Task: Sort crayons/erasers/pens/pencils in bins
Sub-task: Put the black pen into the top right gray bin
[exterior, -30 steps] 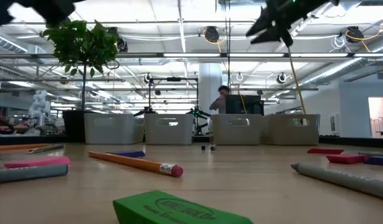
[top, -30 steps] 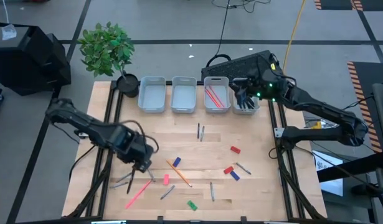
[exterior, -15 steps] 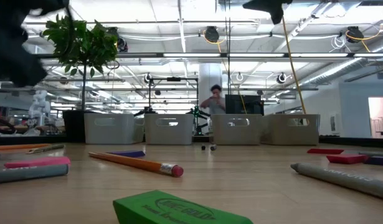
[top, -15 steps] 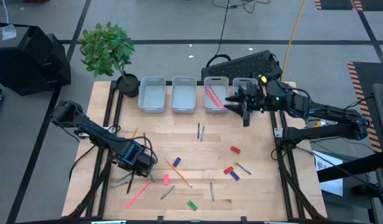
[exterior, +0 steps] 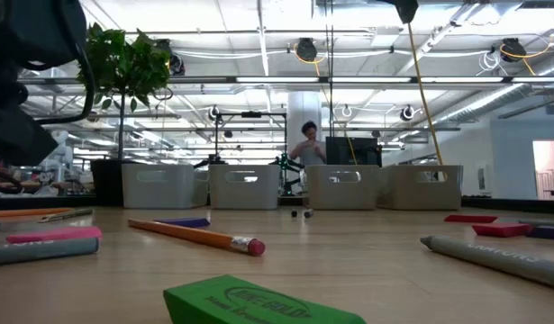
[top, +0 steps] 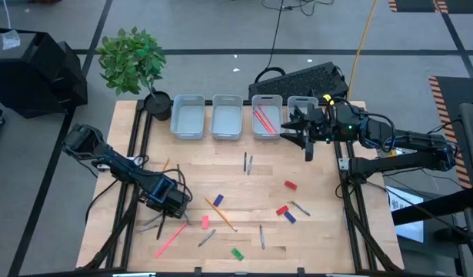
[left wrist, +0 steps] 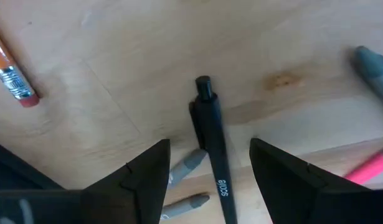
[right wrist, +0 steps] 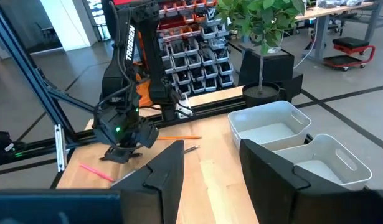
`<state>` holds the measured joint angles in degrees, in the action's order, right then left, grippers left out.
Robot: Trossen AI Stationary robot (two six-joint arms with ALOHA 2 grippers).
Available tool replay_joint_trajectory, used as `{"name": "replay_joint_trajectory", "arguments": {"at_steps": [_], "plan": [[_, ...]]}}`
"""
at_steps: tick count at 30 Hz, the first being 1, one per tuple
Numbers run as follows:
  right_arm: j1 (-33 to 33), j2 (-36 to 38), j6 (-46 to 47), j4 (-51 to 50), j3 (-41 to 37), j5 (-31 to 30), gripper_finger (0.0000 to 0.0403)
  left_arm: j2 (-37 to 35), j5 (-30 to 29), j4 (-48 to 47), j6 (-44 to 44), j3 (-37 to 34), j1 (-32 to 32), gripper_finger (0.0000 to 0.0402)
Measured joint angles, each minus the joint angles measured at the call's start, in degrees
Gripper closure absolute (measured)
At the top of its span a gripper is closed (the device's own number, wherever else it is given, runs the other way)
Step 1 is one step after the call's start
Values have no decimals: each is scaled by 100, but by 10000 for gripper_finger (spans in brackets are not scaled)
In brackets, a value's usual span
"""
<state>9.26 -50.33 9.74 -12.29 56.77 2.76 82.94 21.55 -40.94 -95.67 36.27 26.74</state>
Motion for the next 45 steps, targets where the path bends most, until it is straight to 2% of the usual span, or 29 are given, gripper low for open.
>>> {"name": "replay_joint_trajectory", "arguments": {"at_steps": [8,22,25,33,36,40,45], "plan": [[0,0,-37,2,0,-125,255,0,314,1213,-205,-1,160,179],[2,-2,-146,0,0,-144,255,153,-97,1262,-388,15,262,184],[2,-2,-146,-2,0,-190,255,311,-4,1234,-656,31,249,212],[4,-2,-148,-22,0,-297,255,398,-67,1065,-1513,31,254,347],[32,-2,-193,-17,0,-295,255,398,-120,911,-1536,34,248,379],[94,-2,-258,7,0,-297,255,360,-145,834,-1431,27,132,382],[127,-2,-282,4,0,-296,255,183,-176,690,-1372,58,-123,351]]}}
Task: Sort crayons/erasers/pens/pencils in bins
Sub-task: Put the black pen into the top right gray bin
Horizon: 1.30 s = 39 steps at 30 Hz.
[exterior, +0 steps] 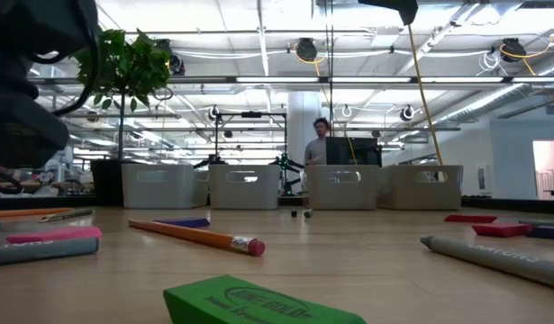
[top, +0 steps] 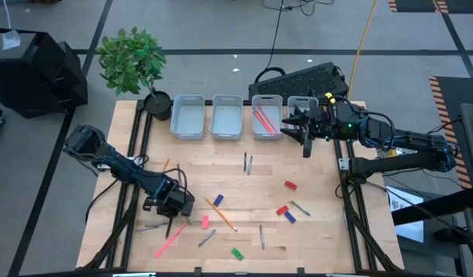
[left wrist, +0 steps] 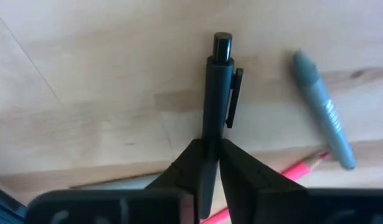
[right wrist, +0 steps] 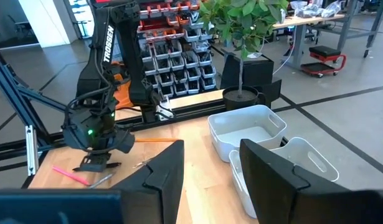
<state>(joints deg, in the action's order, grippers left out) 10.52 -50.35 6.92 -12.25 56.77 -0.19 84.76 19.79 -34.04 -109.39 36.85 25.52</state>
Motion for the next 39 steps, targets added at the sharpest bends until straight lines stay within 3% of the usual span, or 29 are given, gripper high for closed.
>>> {"name": "replay_joint_trajectory", "arguments": {"at_steps": [9,12,14,17,22,26,32,35,39], "plan": [[0,-6,-35,-27,0,1,246,-865,-269,-277,243,23,-338,382],[-1,-23,-34,-78,0,1,246,-1262,-445,-365,358,111,-429,376],[-30,-54,-33,-61,0,1,246,-1537,-738,-448,539,242,-491,365],[-187,-199,-31,-54,0,5,245,-1911,-1700,-330,1013,452,-656,358],[-565,-698,241,169,0,5,242,-2150,-3498,94,2510,953,-1093,368],[-897,-1197,472,473,0,25,224,-2053,-4298,1193,4367,1378,-1481,366],[-1212,-1660,598,1069,-4,29,175,-1637,-4505,3489,7413,1799,-1839,366],[-1254,-1704,810,1418,2,29,159,-1381,-4430,4216,8281,1905,-1903,366],[-1252,-1709,1039,1480,2,-58,155,-1019,-4101,4824,8789,2036,-1947,366]]}}
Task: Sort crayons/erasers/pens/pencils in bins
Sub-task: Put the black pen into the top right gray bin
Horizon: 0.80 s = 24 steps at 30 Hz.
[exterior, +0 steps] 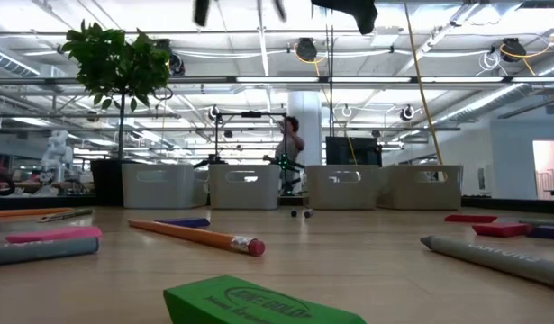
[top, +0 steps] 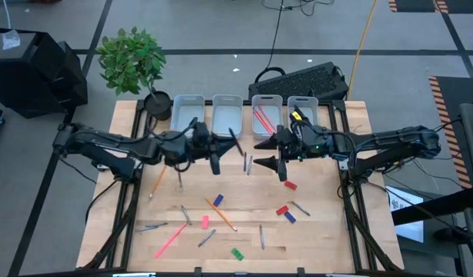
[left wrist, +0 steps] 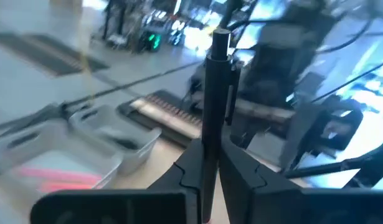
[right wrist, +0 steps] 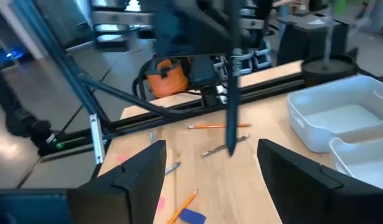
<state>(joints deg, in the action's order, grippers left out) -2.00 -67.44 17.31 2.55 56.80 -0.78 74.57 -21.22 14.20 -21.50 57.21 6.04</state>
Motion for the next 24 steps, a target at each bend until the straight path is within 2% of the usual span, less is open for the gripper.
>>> {"name": "replay_joint_trajectory", "arguments": {"at_steps": [3,11,24], "plan": [[1,0,223,22,0,-197,160,266,50,218,146,30,2,366],[0,0,305,476,-332,-201,186,813,321,1342,326,48,2,366],[0,0,879,1602,-1125,-173,277,959,464,1384,397,41,9,366]]}}
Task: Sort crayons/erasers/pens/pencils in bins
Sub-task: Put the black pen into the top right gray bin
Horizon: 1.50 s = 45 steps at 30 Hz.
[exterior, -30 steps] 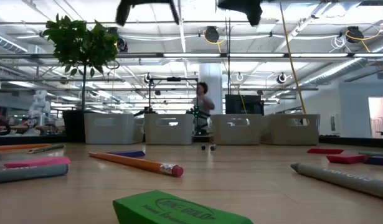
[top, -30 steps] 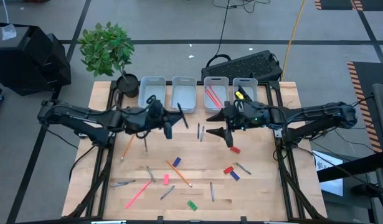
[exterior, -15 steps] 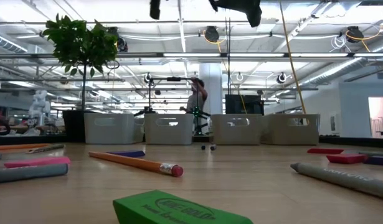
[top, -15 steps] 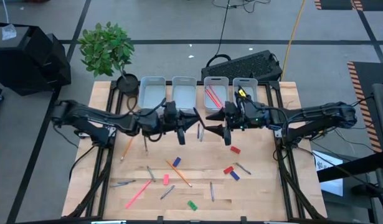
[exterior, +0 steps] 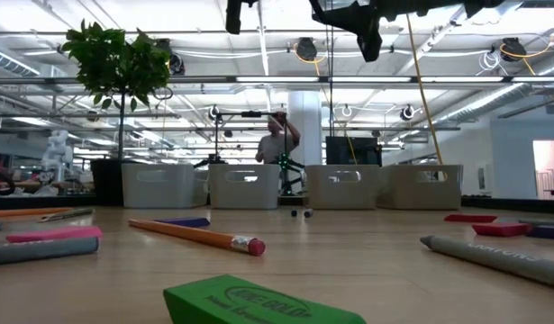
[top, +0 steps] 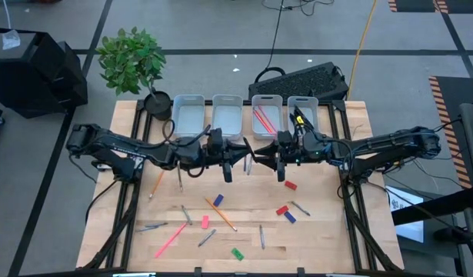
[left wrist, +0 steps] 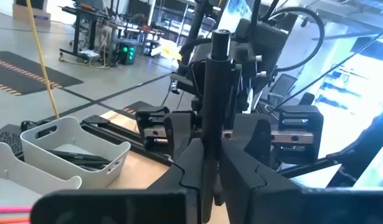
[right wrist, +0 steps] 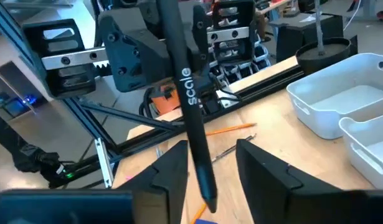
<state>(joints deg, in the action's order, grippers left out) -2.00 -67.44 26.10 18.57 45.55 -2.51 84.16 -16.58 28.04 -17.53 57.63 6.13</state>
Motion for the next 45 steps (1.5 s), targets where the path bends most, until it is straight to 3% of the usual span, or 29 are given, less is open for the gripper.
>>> {"name": "replay_joint_trajectory", "arguments": {"at_steps": [3,17,26,31,37,40,45], "plan": [[0,2,-130,-5,-3,259,290,0,2,1,77,0,0,366],[0,0,-276,-512,-8,325,303,365,162,247,-64,-4,-15,366],[0,1,-295,-491,-8,296,358,461,149,274,-247,-4,-2,363],[0,-2,-233,-553,-8,278,377,455,79,43,-454,-2,-24,334],[7,9,-50,-623,1,205,377,358,205,-287,-445,-2,-22,253],[116,73,0,-1484,283,-23,377,20,249,-1011,-443,-1,-22,208],[745,129,30,-4534,1307,-807,377,-908,437,-3153,-689,4,-22,158]]}}
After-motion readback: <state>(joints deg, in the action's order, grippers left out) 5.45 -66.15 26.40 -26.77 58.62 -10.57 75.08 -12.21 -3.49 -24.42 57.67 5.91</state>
